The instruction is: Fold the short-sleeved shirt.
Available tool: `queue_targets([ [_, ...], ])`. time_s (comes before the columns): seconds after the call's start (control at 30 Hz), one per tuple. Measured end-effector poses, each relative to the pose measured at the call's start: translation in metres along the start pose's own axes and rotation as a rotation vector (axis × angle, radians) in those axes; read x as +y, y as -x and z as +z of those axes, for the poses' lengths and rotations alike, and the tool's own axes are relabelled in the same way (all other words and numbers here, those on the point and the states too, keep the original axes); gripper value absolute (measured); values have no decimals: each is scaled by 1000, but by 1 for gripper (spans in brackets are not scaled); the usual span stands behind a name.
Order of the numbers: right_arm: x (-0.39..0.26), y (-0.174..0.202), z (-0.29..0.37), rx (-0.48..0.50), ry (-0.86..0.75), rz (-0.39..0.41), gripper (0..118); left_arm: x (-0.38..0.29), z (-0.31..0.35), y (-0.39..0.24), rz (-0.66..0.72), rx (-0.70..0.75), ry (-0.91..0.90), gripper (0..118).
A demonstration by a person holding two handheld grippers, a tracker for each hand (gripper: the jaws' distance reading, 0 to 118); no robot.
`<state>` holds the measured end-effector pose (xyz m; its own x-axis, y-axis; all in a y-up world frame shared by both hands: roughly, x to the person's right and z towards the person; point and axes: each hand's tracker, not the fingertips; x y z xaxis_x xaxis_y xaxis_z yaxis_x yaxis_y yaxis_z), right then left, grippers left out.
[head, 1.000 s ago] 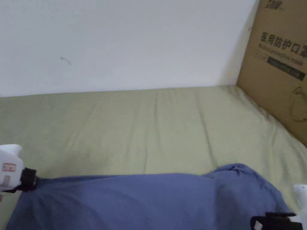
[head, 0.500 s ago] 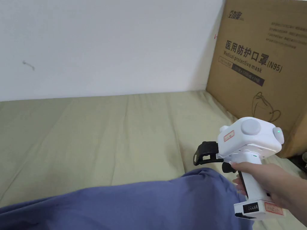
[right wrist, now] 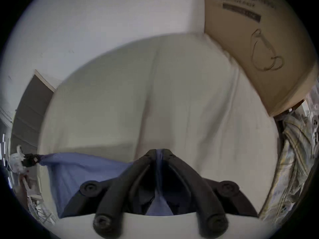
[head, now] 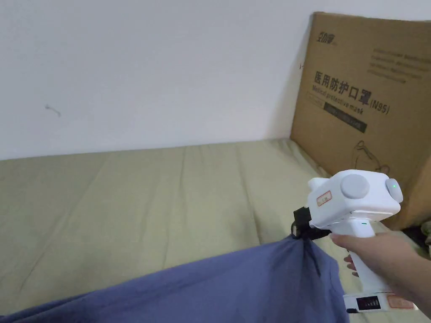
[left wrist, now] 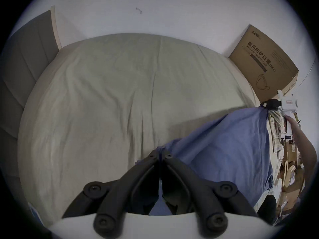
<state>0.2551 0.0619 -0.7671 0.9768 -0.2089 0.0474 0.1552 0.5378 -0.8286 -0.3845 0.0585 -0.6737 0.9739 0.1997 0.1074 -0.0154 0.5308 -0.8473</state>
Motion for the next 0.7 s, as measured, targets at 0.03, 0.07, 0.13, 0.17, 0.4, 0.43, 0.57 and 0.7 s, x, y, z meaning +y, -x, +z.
queue_targets([
  [0.03,0,0,16,10,-28,5,6,-3,10,-1,2,4,-11,0],
  [0.07,0,2,38,14,-58,17,6,-4,24,-3,3,7,-34,0],
  [0.13,-2,4,74,27,-90,23,6,-1,52,-8,-5,12,-95,0],
  [0.17,-4,7,95,38,-107,32,5,-1,74,-12,4,15,-136,0],
  [0.4,-11,34,238,72,-246,87,5,27,210,-39,-13,19,-369,0],
  [0.43,-8,38,257,77,-275,92,5,30,225,-42,-19,29,-394,0],
  [0.57,10,56,333,74,-393,101,5,50,283,-53,12,15,-477,0],
  [0.7,38,70,385,64,-488,104,5,74,316,-55,35,11,-544,0],
])
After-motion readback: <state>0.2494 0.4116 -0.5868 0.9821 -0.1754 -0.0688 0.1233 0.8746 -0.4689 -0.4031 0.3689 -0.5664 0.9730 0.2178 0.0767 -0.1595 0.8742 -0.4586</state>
